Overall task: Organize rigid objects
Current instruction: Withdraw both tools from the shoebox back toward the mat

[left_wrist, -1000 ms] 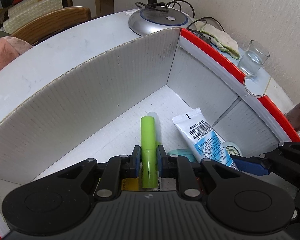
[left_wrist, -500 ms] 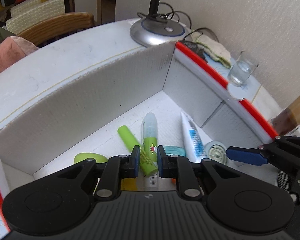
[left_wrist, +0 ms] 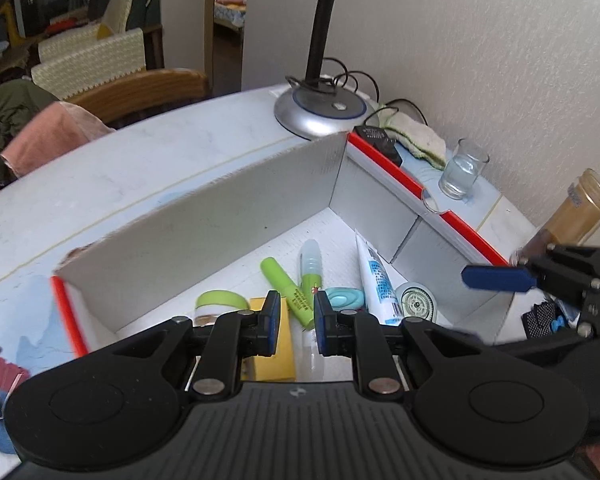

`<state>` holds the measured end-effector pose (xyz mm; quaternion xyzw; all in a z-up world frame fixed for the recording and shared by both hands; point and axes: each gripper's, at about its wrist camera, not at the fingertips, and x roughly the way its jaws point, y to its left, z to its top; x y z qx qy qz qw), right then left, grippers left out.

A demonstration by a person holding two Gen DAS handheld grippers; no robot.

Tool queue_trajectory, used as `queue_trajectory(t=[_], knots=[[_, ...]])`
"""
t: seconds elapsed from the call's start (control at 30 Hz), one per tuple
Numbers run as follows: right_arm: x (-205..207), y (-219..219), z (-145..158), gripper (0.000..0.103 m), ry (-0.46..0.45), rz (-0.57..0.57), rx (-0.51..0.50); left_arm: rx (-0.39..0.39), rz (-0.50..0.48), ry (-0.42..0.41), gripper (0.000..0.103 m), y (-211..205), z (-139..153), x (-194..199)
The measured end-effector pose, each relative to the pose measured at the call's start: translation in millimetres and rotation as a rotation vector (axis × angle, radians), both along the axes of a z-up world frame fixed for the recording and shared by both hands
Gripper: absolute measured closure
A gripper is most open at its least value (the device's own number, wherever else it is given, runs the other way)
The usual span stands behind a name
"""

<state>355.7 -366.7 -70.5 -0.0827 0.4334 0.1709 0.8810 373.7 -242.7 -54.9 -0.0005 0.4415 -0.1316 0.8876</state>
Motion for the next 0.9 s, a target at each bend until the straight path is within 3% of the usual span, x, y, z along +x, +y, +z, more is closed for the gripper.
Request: queue_trajectory(t=[0.43, 0.9], knots=[[-34, 10, 31, 0.029, -0.063, 0.041, 0.063, 0.001, 0.053, -0.100, 0.086, 40, 31, -66], [-84, 42, 54, 0.015, -0.103, 0.103, 0.141, -0.015, 0.147, -0.107, 0.086, 111, 32, -137]])
